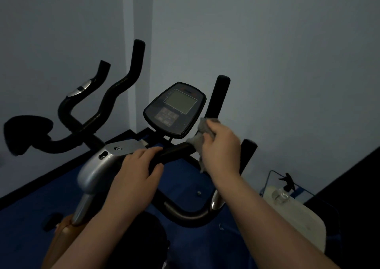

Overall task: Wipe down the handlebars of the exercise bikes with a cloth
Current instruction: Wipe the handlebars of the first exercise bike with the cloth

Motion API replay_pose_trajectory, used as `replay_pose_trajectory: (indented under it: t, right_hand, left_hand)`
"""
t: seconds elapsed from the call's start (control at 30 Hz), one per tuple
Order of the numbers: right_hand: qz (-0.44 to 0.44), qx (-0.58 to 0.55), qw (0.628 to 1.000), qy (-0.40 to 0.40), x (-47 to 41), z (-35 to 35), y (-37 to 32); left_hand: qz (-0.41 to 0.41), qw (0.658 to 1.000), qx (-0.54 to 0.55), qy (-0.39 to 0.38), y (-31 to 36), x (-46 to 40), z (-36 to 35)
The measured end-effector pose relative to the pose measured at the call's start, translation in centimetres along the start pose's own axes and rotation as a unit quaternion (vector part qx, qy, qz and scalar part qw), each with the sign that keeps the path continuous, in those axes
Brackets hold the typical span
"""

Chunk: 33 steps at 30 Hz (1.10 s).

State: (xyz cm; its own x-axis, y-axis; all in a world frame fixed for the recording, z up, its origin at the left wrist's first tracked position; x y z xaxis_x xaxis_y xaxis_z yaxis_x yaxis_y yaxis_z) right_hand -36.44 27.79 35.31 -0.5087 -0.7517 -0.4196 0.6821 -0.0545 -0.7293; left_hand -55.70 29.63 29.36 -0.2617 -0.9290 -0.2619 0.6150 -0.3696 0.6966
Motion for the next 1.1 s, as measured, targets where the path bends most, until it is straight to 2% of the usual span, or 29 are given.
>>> replay_pose_trajectory:
  t: [0.1,0.2,0.27,0.33,0.47,0.5,0.6,0.67,0.77,0.87,0.93,0.97,1.1]
  right_hand:
    - [0.048,-0.020,0.999,-0.002,-0.8,1.6,-1.1]
    - [0.061,0.030,0.998,0.009,-2.2,1.9,-1.4]
    - [0.041,0.051,0.998,-0.017,-0.7,0.4,-1.1]
    - [0.061,0.041,0.997,-0.019,2.5,-1.4,-1.4]
    - [0.113,0.010,0.983,-0.146,6.3,-5.0,-3.0]
    - [0.119,0.005,0.981,-0.154,5.7,-4.6,-3.3]
    - [0.135,0.016,0.989,-0.051,1.8,-0.8,-2.9]
    - [0.106,0.037,0.993,-0.023,1.0,0.1,-2.0]
    - [0.129,0.066,0.985,-0.091,4.9,-3.5,-2.4]
    - [0.186,0.013,0.953,-0.240,9.6,-7.4,-4.6]
    - [0.179,-0.002,0.935,-0.307,8.1,-7.5,-5.0]
    - [0.171,-0.001,0.933,-0.316,6.5,-6.9,-4.9]
    - [0.169,0.042,0.965,-0.196,3.3,-4.8,-4.6]
  left_hand:
    - [-0.004,1.000,0.001,-0.001,0.0,0.1,0.0]
    - [-0.008,1.000,0.003,0.002,0.0,0.1,0.1]
    - [-0.001,1.000,0.019,0.018,-0.2,0.2,0.3]
    - [0.020,0.996,0.070,0.053,-0.7,0.5,0.6]
    - [0.092,0.974,0.178,0.101,-2.5,1.1,1.1]
    - [0.109,0.969,0.196,0.103,-2.8,1.2,1.2]
    - [0.121,0.970,0.180,0.108,-3.1,2.3,1.8]
    - [0.123,0.972,0.155,0.127,-3.2,3.6,2.0]
    - [0.130,0.966,0.128,0.185,-3.2,5.6,2.9]
    - [0.140,0.948,0.152,0.242,-3.7,7.2,3.4]
    - [0.165,0.941,0.154,0.251,-4.2,8.3,3.0]
    - [0.181,0.939,0.152,0.252,-4.6,9.0,2.7]
    - [0.212,0.929,0.137,0.272,-5.0,10.8,1.5]
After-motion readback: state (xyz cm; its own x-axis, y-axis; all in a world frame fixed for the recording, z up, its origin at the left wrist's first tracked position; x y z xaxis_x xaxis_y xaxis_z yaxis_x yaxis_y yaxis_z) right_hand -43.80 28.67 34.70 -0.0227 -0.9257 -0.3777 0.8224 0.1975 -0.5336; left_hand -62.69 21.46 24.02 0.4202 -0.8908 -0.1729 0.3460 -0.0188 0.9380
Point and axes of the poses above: each hand's wrist, its own x-axis away from the middle knuckle, its own z-axis out of the back of the hand, y = z × x, the point moved 7 cm from there along -x, towards the middle knuckle, and after that the axes turned 2 degrees about -z, right-handed, at the moved point
